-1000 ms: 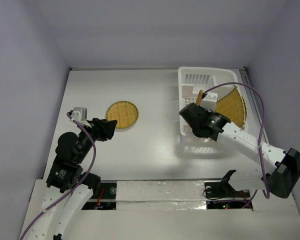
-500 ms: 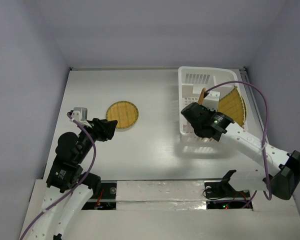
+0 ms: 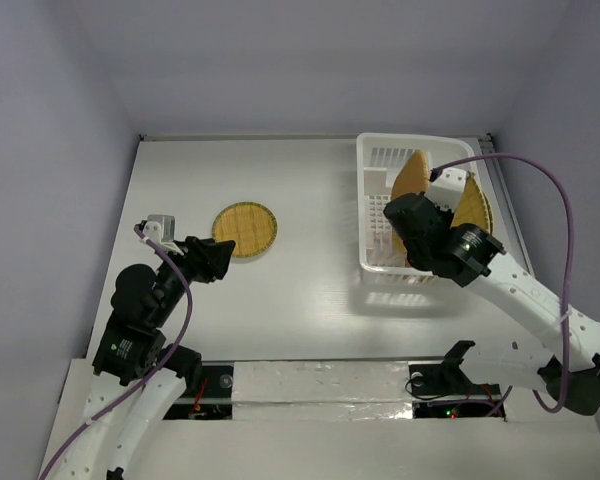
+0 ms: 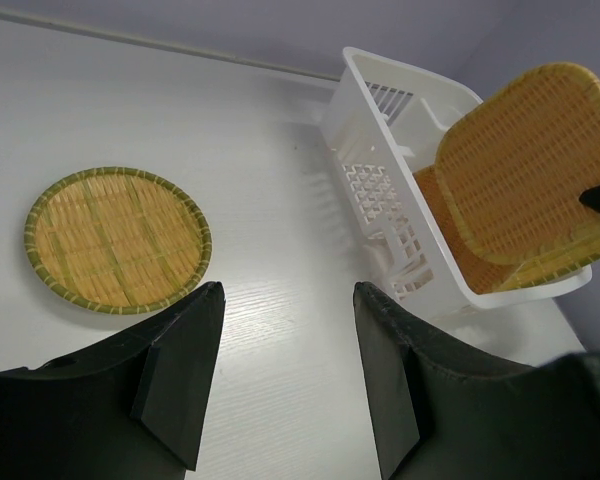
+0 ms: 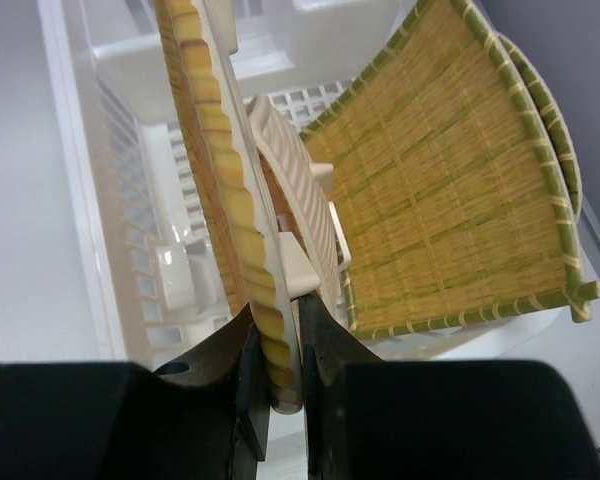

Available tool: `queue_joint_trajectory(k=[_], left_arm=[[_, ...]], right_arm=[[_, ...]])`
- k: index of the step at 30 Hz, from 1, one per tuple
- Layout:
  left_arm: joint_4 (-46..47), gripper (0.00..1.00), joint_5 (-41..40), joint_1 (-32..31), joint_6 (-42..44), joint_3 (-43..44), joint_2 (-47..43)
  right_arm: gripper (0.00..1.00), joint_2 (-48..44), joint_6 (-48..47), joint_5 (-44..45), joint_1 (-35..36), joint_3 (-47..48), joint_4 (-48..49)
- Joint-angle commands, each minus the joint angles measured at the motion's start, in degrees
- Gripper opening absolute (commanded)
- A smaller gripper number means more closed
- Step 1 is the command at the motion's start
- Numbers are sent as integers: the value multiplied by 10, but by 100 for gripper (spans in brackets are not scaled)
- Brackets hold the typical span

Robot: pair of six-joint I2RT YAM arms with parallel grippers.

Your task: Unload the plates from the dish rack

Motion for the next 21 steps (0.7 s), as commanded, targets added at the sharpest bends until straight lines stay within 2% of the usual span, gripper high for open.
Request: queue_joint_trajectory(k=[1,10,21], left_arm=[[33,52,7,-2,0,-3,-5],[33,52,6,-2,-1,-3,-3],[31,52,2,-2,0,-2,-2]], right_arm=[[0,-40,-13,69,4,51,18],[0,-105,-84,7,4,87,103],[0,-94,-118,-184,10,86,277]])
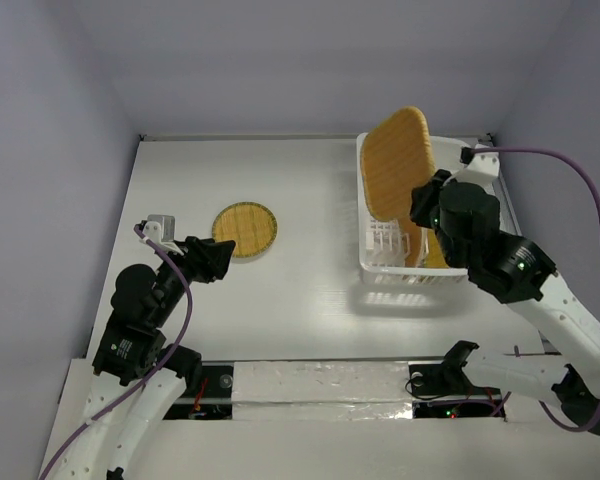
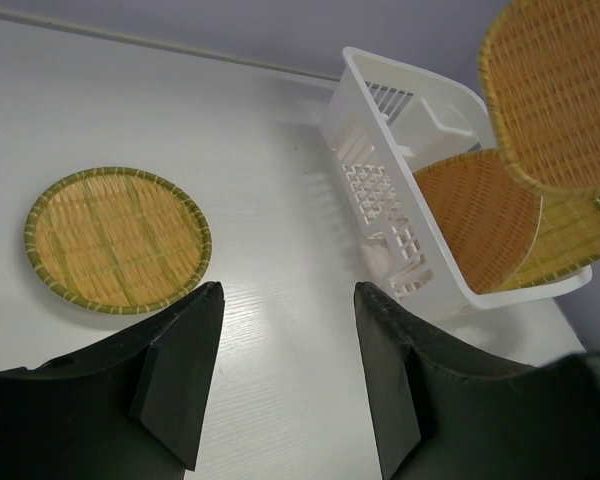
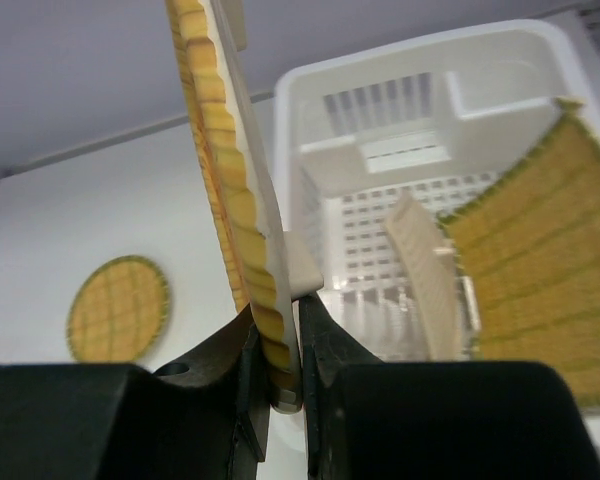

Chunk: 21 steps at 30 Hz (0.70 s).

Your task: Unload the plates from the dish rack

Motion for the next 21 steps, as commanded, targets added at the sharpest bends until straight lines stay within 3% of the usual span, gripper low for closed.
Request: queue_joint_trajectory(k=[1,11,21], left_arm=[[31,52,2,-2,-1,-2,-3],[8,51,-50,8,-2,12,-22],[4,50,-64,14,-6,13,-29]], right_arm=[[0,29,-7,-92,6,25,155],[0,249,105,-318,16,16,429],[0,444,253,-446,16,44,579]])
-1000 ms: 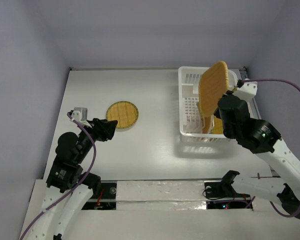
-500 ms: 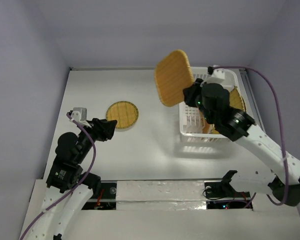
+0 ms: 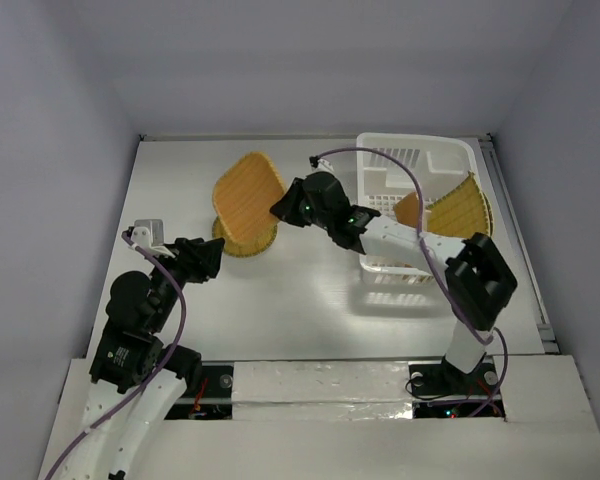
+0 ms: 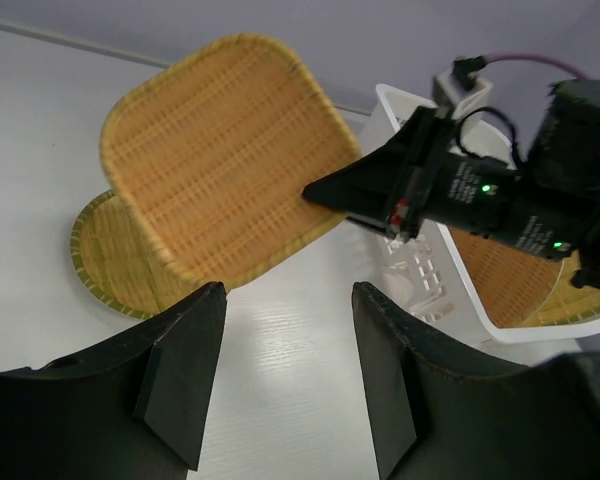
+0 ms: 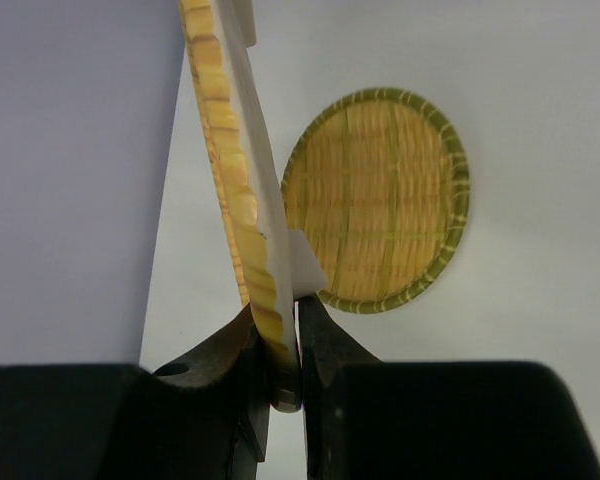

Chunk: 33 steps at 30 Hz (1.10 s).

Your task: Unload the plates from the dish rack

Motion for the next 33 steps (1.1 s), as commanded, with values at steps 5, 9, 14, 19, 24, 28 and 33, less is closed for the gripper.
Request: queue_joint_trajectory(k=[5,9,14,19,24,28,33], left_arm=[[13,50,-5,9,-4,12,0],[15,50,-1,9,-4,10,2],[16,50,3,9,-3,9,3],[18,50,5,9,-3,9,4],[18,50,8,9,-3,9,4],[20,50,9,9,-3,8,4],[19,50,10,9,-3,8,5]], right_arm=[[0,60,126,-91,5,27,207],[0,85,177,-105,5,-11,263],[0,123,233,-122,5,-25,315],[0,144,262,-131,5,-38,340],[0,149,282,-135,5,-62,353],[0,159,300,-134,5,-86,372],[6,179,309,-138,5,-87,381]])
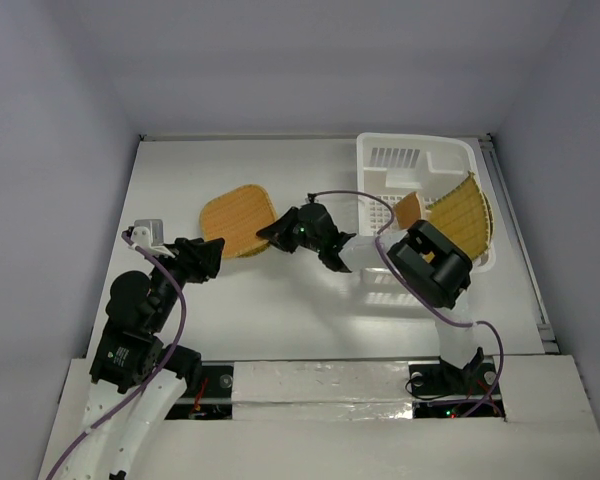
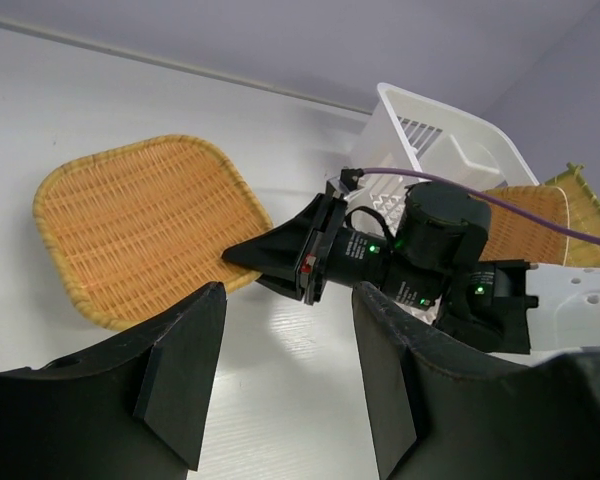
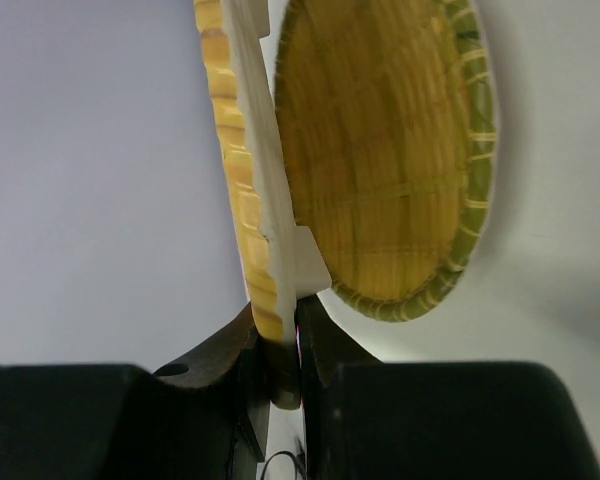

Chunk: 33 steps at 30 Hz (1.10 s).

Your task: Unload the plates from the dish rack

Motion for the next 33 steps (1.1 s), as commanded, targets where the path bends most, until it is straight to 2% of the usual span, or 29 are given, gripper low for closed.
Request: queue_joint_trajectory(k=[1,6,9,10,15,16,22,28,33], left_arm=[[22,50,7,3,-2,8,4],[21,50,8,3,-2,8,4],[22,50,9,3,-2,7,6],[21,50,9,3,-2,7,6],[23,50,11,3,-2,7,6],[22,50,11,3,-2,7,5],[23,50,11,3,-2,7,5],[23,50,13,3,-2,6,4],[25,50,16,3,1,7,3]], right_arm=[[8,3,27,-9,5,2,95],[15,11,29,-8,5,3,97],[25,14,31,-3,5,0,96],[32,11,31,-1,5,-5,96],[51,-9,12,24,5,-25,69],[60,-11,-1,26,5,-26,62],[82,-22,-48,32,5,-18,-4],[93,-59,-104,52,5,-16,-77],[97,-75,-148,79,5,-3,-173]])
